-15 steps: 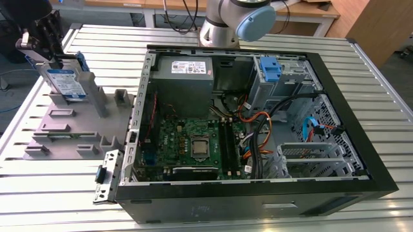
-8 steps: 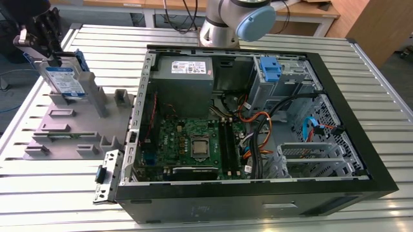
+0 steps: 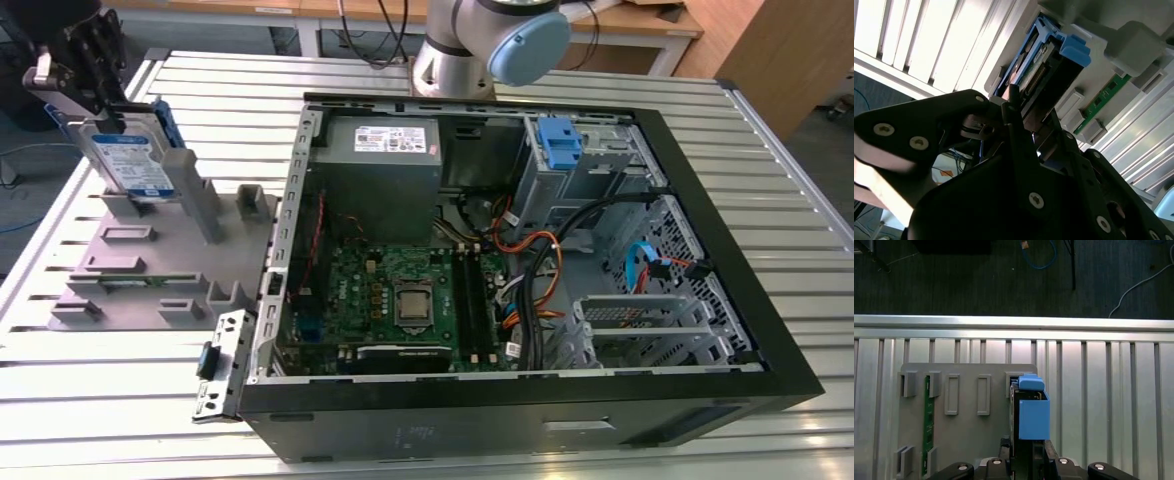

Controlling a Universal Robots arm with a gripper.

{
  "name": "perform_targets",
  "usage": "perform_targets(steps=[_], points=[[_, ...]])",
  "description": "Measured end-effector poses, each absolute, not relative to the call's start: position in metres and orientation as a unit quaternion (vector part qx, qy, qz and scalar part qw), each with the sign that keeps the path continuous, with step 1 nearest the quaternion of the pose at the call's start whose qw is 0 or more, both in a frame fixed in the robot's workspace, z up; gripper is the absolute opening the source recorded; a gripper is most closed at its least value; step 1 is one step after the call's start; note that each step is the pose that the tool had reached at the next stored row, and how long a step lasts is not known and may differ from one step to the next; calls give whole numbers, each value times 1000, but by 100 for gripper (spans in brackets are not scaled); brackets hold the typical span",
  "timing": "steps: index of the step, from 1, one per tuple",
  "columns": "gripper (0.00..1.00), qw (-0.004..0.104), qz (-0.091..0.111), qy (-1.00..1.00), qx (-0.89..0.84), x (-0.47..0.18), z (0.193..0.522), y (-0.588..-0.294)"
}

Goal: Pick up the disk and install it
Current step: 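Pick up the disk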

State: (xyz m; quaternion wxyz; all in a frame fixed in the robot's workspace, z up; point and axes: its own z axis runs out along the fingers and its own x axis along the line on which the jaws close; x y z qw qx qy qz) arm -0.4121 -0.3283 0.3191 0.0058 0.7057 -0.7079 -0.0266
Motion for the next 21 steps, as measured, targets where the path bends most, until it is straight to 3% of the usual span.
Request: perform_targets(steps=[21], points=[[35, 8, -28, -708, 706, -412, 331, -328]])
